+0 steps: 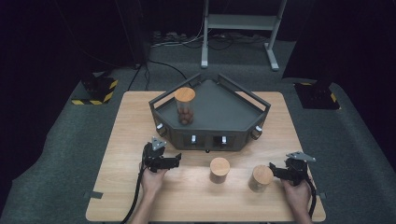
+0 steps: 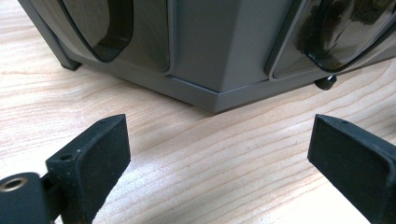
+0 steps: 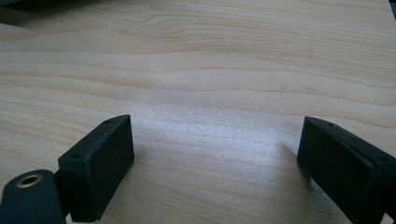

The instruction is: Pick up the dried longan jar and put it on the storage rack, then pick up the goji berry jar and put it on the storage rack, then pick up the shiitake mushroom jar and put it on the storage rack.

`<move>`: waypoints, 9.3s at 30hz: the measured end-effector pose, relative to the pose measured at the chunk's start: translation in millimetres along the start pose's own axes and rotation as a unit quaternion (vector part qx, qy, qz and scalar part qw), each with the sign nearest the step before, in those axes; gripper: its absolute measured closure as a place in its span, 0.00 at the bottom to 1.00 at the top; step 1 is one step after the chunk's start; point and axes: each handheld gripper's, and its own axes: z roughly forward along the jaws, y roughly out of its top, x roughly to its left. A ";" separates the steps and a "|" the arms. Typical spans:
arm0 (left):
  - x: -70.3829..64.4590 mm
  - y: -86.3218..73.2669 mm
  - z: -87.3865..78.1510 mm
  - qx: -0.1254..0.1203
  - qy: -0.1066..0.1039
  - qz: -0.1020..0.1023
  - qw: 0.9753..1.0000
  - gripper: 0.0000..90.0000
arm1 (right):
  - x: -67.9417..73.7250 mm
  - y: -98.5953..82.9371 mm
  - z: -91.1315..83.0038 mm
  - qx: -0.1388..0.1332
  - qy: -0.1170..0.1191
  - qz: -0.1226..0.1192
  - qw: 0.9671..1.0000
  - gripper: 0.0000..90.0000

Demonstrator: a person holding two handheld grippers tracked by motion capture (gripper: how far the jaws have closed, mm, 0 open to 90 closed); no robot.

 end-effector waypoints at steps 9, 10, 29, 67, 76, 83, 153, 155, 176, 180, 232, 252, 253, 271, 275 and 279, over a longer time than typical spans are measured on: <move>1.7 -4.0 2.2 0.002 0.002 -0.006 1.000 0.06 | 0.0 0.0 0.0 0.000 0.000 0.000 1.000 0.12; 1.7 -4.0 2.2 0.002 0.002 -0.006 1.000 0.06 | 0.0 0.0 0.0 0.000 0.000 0.000 1.000 0.12; 8.9 -17.9 17.6 0.035 0.036 0.007 0.999 0.06 | -0.4 0.2 0.2 0.000 0.001 -0.001 1.000 0.11; 13.3 -22.0 24.5 0.049 0.058 0.015 0.997 0.04 | -5.8 13.1 -22.4 -0.040 0.014 0.024 0.999 0.06; 13.4 -21.9 24.6 0.049 0.058 0.014 0.997 0.04 | -4.1 28.7 -39.4 -0.094 0.052 0.056 0.993 0.05; 13.4 -21.9 24.7 0.050 0.058 0.014 0.997 0.03 | 5.2 40.5 -48.5 -0.118 0.082 0.056 0.988 0.05; 13.4 -21.7 25.0 0.050 0.059 0.013 0.997 0.03 | 176.6 60.8 -67.8 -0.156 0.188 -0.040 0.969 0.09; 13.4 -21.7 25.0 0.050 0.059 0.014 0.997 0.03 | 179.1 58.3 -66.8 -0.155 0.188 -0.041 0.969 0.09; 13.4 -21.7 25.0 0.050 0.059 0.013 0.997 0.03 | 206.5 37.2 -52.4 -0.139 0.165 -0.058 0.975 0.09; 13.4 -21.7 25.0 0.050 0.059 0.014 0.997 0.03 | 208.5 34.1 -48.5 -0.132 0.160 -0.057 0.977 0.09; 13.4 -21.7 25.0 0.050 0.059 0.013 0.997 0.03 | 217.0 7.4 -5.6 -0.101 0.118 -0.068 0.986 0.28; 13.4 -21.7 25.0 0.050 0.059 0.013 0.997 0.03 | 217.2 18.6 -24.0 -0.114 0.114 -0.080 0.984 0.28; 13.4 -21.7 25.0 0.050 0.059 0.013 0.997 0.03 | 217.3 19.6 -25.3 -0.113 0.116 -0.081 0.983 0.28; 13.5 -21.7 25.0 0.050 0.059 0.014 0.997 0.03 | 213.3 50.0 -54.7 -0.117 0.164 -0.078 0.976 0.28; 13.5 -21.8 25.0 0.050 0.059 0.013 0.997 0.03 | 209.9 58.4 -61.2 -0.117 0.172 -0.078 0.975 0.28; 13.5 -21.7 25.0 0.050 0.059 0.014 0.997 0.03 | 205.7 66.0 -66.3 -0.118 0.177 -0.080 0.974 0.28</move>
